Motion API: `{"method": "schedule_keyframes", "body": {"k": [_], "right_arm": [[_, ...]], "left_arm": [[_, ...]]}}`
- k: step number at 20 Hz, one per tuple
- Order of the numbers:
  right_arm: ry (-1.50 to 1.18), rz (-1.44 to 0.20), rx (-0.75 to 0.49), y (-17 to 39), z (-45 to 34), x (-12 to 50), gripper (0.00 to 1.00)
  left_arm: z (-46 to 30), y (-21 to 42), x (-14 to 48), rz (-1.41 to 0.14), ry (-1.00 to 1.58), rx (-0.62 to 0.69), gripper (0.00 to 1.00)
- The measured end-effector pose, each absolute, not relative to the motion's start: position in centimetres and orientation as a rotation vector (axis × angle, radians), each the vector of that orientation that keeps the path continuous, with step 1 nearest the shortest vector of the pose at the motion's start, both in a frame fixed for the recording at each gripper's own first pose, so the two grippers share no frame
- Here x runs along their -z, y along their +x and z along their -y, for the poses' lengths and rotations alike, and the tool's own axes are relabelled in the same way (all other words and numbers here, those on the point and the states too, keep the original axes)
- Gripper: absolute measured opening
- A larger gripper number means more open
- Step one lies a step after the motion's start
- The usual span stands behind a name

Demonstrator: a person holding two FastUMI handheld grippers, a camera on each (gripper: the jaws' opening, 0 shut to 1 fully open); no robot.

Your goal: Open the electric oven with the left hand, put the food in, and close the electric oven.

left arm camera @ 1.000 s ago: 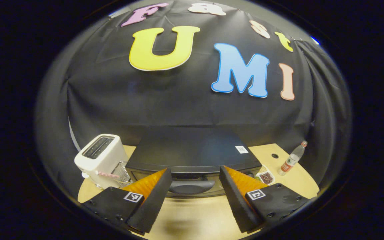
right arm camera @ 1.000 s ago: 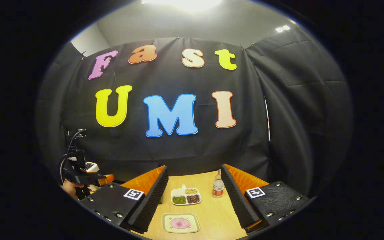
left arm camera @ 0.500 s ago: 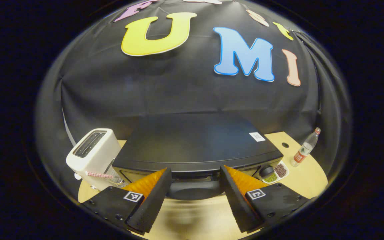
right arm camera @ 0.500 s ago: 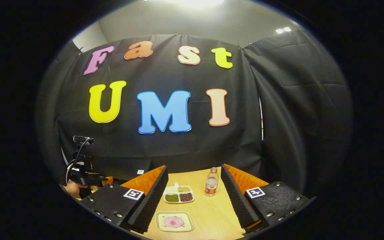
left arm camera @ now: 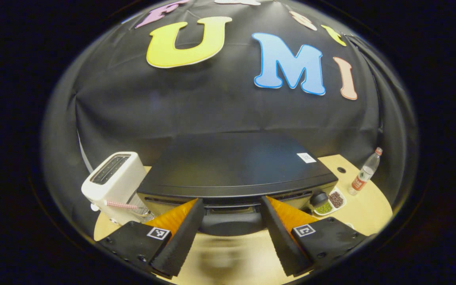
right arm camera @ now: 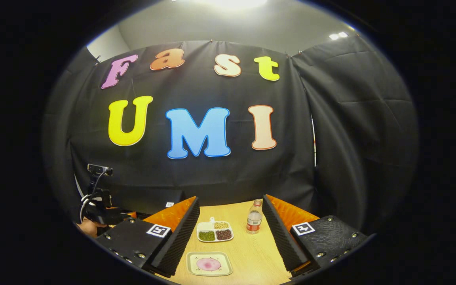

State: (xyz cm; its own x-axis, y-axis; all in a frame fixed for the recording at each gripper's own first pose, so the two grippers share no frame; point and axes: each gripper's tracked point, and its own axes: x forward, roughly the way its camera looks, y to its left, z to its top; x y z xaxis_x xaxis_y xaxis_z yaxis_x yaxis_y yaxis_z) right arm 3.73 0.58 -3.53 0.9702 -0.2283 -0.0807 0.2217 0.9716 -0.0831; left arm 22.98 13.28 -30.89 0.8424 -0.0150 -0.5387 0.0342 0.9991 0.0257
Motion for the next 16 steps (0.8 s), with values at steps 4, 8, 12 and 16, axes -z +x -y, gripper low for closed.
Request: {"method": "schedule_keyframes", "body": {"k": [4, 8, 12, 16], "right_arm": [[-0.071, -0.089, 0.215, 3.7, -0.7, 3.4, 0.96], [-0.066, -0.096, 0.204, 3.6, -1.0, 3.7, 0.96], [-0.066, -0.108, 0.192, 3.5, -1.3, 4.1, 0.96], [-0.068, -0.111, 0.183, 3.2, -1.6, 4.2, 0.96]], "left_arm": [[-13.1, 21.0, 31.2, -0.564, 0.032, 0.028, 1.00], [-13.0, 18.8, 31.9, -0.573, 0.024, 0.038, 0.97], [-13.0, 16.2, 33.1, -0.591, -0.005, 0.028, 1.00], [-12.9, 14.0, 34.9, -0.625, -0.011, 0.029, 1.00]]}}
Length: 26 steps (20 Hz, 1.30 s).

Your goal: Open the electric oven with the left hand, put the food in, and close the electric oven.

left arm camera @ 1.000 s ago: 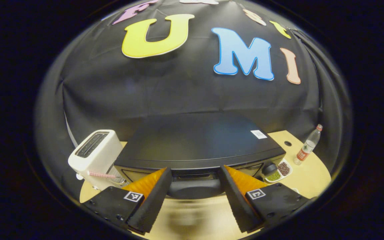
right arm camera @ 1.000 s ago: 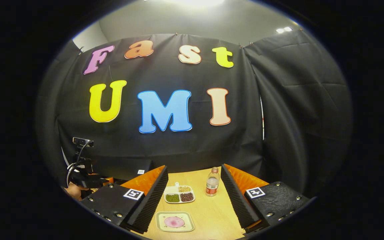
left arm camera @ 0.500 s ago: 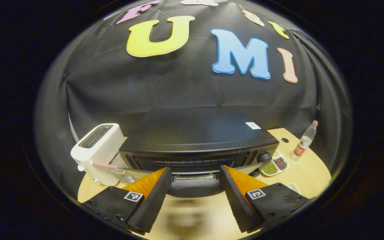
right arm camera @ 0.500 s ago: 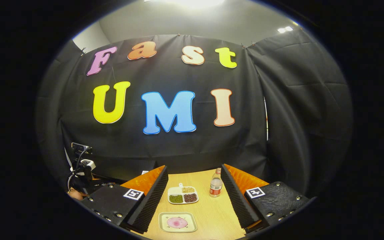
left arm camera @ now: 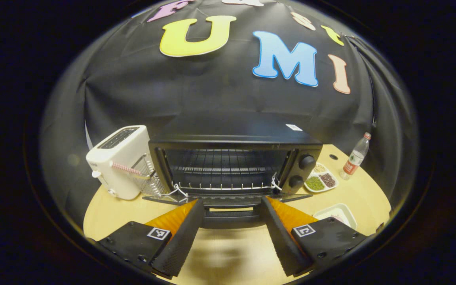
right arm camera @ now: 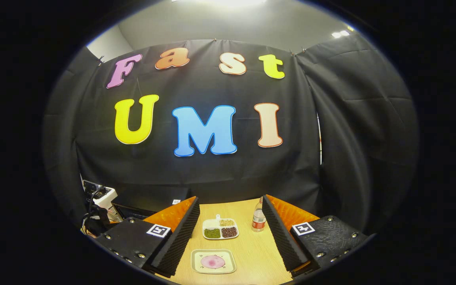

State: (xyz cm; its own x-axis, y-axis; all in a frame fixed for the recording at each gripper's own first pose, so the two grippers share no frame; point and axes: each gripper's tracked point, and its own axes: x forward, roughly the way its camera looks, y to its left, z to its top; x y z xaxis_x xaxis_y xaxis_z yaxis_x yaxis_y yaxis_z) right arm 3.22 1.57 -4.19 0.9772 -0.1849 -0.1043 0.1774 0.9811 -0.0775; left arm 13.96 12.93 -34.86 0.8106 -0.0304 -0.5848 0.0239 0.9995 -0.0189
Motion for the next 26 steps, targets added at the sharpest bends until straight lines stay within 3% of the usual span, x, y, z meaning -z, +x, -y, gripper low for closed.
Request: {"method": "schedule_keyframes", "body": {"k": [6, 9, 16, 21, 26], "right_arm": [[-0.057, -0.137, 0.166, 2.8, -1.8, 5.1, 0.96], [-0.067, -0.155, 0.159, 2.7, -1.7, 5.6, 0.96], [-0.063, -0.352, 0.093, 4.0, -0.9, 10.7, 0.96], [-0.048, -0.614, 0.020, 5.3, -0.3, 17.6, 0.96], [0.044, -0.927, -0.023, 5.4, 0.1, 24.5, 0.96]], "left_arm": [[-12.7, 10.7, 38.6, -0.723, -0.025, 0.028, 0.97], [-13.1, 10.1, 37.9, -0.711, -0.039, 0.009, 1.00], [-11.9, 11.0, 24.8, -0.435, -0.008, 0.032, 0.97], [-11.1, 9.9, 14.4, -0.230, -0.020, 0.034, 1.00], [-11.5, 7.7, 9.0, -0.136, -0.041, 0.025, 1.00]]}}
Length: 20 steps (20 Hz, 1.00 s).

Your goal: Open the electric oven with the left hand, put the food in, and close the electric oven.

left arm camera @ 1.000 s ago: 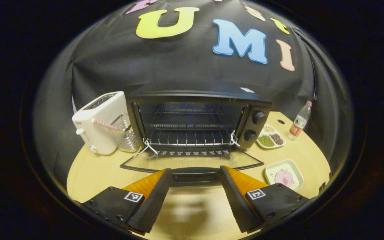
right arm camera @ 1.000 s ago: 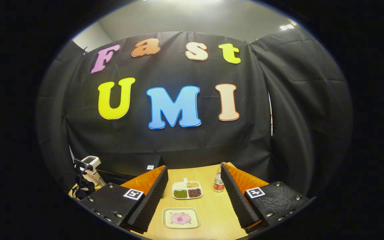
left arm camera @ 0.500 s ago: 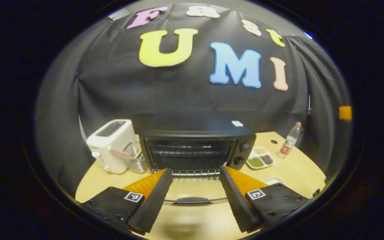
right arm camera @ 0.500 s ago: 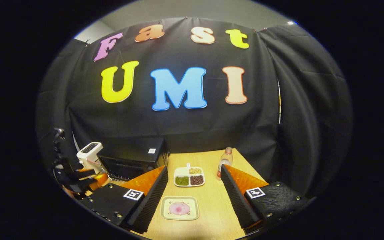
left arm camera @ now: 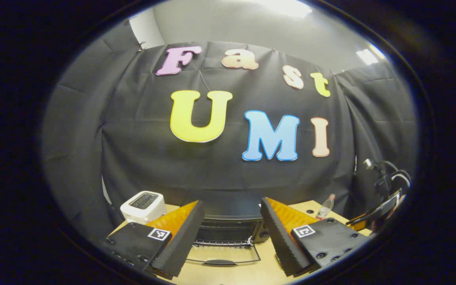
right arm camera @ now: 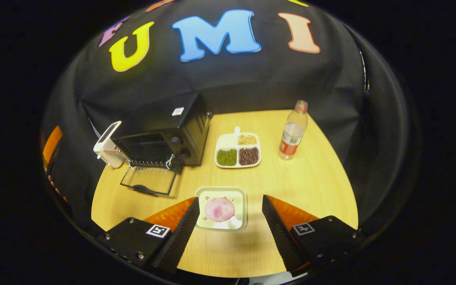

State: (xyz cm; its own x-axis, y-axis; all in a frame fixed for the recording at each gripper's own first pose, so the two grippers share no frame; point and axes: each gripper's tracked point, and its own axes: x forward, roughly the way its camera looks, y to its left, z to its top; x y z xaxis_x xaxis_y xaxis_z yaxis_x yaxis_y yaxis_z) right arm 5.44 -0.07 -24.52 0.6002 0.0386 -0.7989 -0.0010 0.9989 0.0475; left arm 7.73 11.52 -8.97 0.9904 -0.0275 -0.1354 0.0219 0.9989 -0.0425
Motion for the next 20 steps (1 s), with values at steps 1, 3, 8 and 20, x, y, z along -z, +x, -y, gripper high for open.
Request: {"method": "schedule_keyframes", "body": {"k": [1, 3, 8, 20], "right_arm": [[0.062, -0.983, -0.020, 5.5, 0.2, 25.9, 0.96], [0.098, -1.091, -0.008, 5.6, 0.6, 28.6, 0.97], [0.127, -1.271, 0.039, 6.6, 2.3, 33.6, 0.97], [-0.067, -1.403, 0.134, 8.4, 5.0, 39.9, 0.97]], "left_arm": [[-12.0, 7.1, 8.6, -0.129, -0.038, 0.016, 1.00], [-12.9, 6.3, 8.5, -0.131, -0.032, -0.002, 0.94], [-15.1, 4.3, 9.1, -0.158, -0.047, -0.052, 0.96], [-16.9, 2.0, 10.7, -0.210, -0.063, -0.106, 1.00]]}}
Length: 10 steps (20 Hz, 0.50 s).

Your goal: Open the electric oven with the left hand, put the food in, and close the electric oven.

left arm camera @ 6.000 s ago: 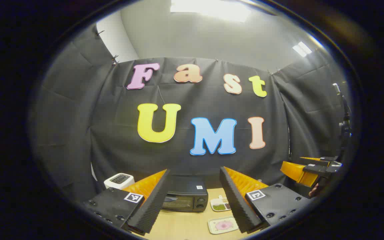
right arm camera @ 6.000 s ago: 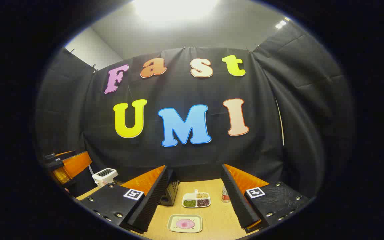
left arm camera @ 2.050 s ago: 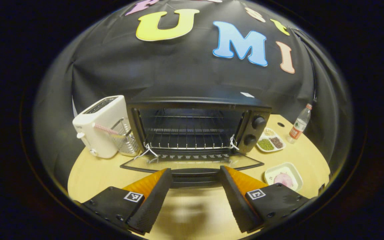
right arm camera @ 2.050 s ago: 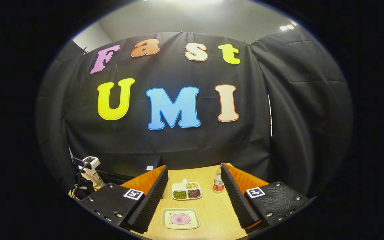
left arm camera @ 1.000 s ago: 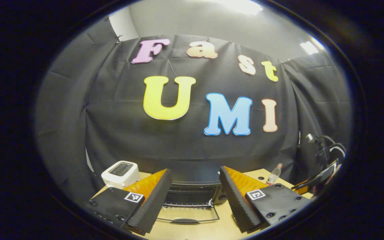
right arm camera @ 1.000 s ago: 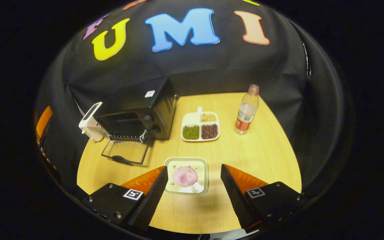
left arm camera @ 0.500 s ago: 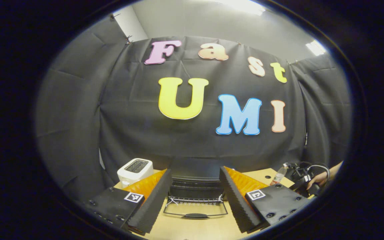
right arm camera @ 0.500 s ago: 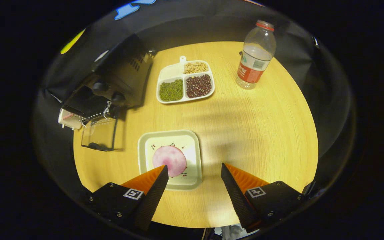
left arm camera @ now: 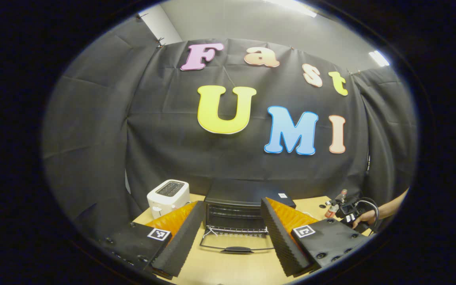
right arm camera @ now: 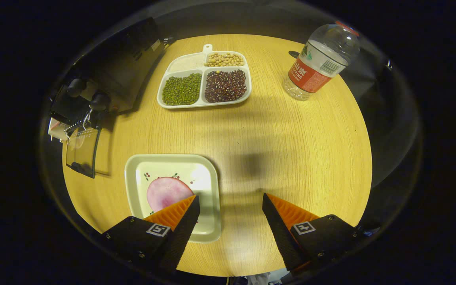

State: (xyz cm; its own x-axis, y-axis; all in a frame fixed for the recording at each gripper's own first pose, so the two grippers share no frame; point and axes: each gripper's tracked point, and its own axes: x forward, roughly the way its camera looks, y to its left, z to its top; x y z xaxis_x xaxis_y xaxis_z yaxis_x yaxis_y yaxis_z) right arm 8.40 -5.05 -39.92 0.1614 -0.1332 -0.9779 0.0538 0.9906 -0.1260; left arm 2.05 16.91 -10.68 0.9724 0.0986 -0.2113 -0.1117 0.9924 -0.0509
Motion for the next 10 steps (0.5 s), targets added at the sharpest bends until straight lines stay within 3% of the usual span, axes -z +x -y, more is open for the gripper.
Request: {"method": "schedule_keyframes", "body": {"k": [4, 5, 6, 8, 9, 10], "right_arm": [[-0.081, -1.422, 0.140, 8.4, 4.9, 40.6, 0.96], [-0.082, -1.421, 0.146, 8.3, 4.9, 41.1, 0.96], [-0.092, -1.418, 0.139, 8.4, 4.9, 41.0, 0.90], [-0.089, -1.416, 0.109, 8.5, 4.4, 41.2, 0.89], [-0.057, -1.418, 0.092, 8.4, 3.7, 41.3, 0.86], [-0.016, -1.419, 0.083, 8.4, 3.0, 41.6, 0.65]], "left_arm": [[-17.2, 2.0, 11.0, -0.219, -0.060, -0.107, 0.91], [-17.3, 2.0, 10.8, -0.217, -0.061, -0.110, 1.00], [-17.4, 1.9, 10.9, -0.216, -0.062, -0.111, 1.00], [-17.5, 2.1, 11.2, -0.220, -0.075, -0.112, 1.00], [-17.4, 2.1, 11.2, -0.220, -0.084, -0.112, 1.00], [-17.4, 2.1, 11.2, -0.220, -0.092, -0.111, 1.00]]}}
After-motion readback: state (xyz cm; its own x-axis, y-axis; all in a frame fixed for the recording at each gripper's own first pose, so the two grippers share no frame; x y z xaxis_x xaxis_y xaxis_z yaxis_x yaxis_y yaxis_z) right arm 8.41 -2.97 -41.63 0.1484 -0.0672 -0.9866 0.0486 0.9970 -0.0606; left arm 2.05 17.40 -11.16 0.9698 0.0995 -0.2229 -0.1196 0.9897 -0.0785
